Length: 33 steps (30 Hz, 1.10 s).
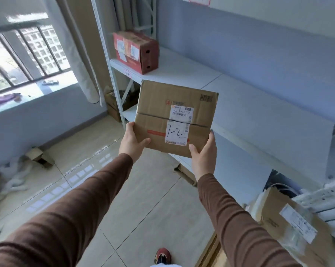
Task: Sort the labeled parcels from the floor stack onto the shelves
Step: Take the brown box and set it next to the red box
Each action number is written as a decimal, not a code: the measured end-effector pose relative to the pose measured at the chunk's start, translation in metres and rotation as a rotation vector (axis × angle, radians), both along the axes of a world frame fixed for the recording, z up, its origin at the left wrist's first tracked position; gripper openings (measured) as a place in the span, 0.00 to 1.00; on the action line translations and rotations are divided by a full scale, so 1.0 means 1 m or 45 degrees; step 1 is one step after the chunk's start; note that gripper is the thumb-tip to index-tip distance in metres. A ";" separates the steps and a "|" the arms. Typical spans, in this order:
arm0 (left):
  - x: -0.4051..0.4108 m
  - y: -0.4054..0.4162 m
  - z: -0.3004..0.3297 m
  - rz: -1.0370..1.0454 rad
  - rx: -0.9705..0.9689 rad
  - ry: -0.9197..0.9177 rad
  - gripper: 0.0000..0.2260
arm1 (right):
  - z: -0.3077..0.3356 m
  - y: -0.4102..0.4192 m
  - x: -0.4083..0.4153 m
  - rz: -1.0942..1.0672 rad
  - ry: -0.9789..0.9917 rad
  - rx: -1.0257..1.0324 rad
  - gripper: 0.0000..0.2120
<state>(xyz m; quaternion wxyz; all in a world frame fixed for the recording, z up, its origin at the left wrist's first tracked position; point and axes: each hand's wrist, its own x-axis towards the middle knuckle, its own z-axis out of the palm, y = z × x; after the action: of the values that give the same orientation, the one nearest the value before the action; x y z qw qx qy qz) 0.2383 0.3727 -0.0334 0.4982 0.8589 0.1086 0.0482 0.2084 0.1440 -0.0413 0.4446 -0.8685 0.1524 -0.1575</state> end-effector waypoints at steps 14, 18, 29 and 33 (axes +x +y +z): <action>0.228 0.073 0.000 -0.026 0.114 -0.015 0.35 | -0.018 0.082 0.199 -0.157 -0.185 0.023 0.34; 0.276 0.076 -0.010 -0.132 0.079 -0.046 0.33 | -0.028 0.093 0.226 -0.251 -0.224 0.040 0.30; 0.385 0.060 -0.044 -0.270 0.055 -0.100 0.31 | -0.050 0.087 0.292 -0.272 -0.186 0.146 0.24; 0.414 0.052 -0.055 -0.273 0.080 -0.107 0.30 | -0.060 0.079 0.315 -0.281 -0.174 0.237 0.23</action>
<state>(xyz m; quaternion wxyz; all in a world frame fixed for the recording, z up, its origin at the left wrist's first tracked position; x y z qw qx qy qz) 0.6523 0.4246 -0.0889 0.4774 0.8780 -0.0065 0.0339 0.5239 0.2230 -0.1014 0.5125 -0.7888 0.2302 -0.2495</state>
